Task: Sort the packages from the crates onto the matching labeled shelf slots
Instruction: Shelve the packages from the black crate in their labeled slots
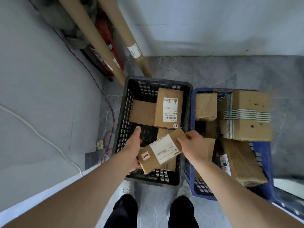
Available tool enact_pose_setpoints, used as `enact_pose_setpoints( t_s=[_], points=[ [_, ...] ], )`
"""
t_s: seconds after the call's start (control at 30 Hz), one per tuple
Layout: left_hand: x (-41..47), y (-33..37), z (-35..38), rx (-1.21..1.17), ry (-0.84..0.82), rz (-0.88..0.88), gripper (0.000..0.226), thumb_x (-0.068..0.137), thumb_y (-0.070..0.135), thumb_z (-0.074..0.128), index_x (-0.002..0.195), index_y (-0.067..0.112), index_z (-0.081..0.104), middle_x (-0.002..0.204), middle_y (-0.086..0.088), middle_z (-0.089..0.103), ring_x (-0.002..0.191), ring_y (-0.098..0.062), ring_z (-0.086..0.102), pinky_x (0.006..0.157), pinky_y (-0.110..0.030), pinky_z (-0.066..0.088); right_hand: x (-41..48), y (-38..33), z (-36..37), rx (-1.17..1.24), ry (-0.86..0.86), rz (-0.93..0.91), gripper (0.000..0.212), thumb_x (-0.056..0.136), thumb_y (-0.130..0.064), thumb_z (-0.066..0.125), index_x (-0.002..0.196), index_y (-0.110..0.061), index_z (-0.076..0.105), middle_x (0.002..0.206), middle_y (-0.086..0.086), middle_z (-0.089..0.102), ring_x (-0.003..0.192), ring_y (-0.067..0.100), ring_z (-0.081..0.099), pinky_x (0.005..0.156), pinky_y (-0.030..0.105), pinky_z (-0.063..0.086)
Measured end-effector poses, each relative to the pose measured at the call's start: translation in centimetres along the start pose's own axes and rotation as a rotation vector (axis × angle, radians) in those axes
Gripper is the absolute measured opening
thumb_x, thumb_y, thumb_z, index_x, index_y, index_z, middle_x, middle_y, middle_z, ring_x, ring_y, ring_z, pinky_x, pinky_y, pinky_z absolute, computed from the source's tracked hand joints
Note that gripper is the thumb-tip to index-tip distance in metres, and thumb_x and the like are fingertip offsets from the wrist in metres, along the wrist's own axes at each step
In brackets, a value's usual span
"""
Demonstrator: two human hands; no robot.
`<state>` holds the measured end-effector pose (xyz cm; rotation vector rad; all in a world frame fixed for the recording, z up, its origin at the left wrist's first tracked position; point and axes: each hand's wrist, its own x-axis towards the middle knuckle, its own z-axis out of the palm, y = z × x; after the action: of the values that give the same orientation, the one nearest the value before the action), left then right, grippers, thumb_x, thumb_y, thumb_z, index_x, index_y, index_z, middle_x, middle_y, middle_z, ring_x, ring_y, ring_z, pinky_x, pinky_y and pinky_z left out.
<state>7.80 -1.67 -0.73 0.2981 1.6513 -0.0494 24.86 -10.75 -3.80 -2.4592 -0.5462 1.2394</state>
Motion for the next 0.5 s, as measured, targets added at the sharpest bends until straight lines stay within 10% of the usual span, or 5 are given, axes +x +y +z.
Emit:
enact_pose_setpoints(
  t_s=[0.2, 0.5],
  points=[
    [-6.7, 4.8, 0.6, -0.069, -0.098, 0.173, 0.057, 0.099, 0.065, 0.037, 0.105, 0.014, 0.061, 0.063, -0.010, 0.074, 0.079, -0.031, 0.068, 0.066, -0.040, 0.052, -3.6, -3.1, -4.6, 0.194, 0.066, 0.042, 0.027, 0.101, -0.037, 0.060, 0.093, -0.014, 0.050, 0.082, -0.002, 0.061, 0.068, 0.009, 0.057, 0.051, 0.023, 0.035],
    [-17.1, 9.2, 0.5, -0.004, -0.233, 0.334, 0.079, 0.095, 0.072, 0.039, 0.120, 0.002, 0.066, 0.101, -0.017, 0.074, 0.089, -0.029, 0.071, 0.068, -0.037, 0.050, -12.3, -7.8, -10.9, 0.328, 0.237, -0.017, 0.018, 0.102, -0.034, 0.057, 0.100, -0.022, 0.070, 0.088, -0.014, 0.073, 0.077, -0.002, 0.066, 0.055, 0.015, 0.043]
  ],
)
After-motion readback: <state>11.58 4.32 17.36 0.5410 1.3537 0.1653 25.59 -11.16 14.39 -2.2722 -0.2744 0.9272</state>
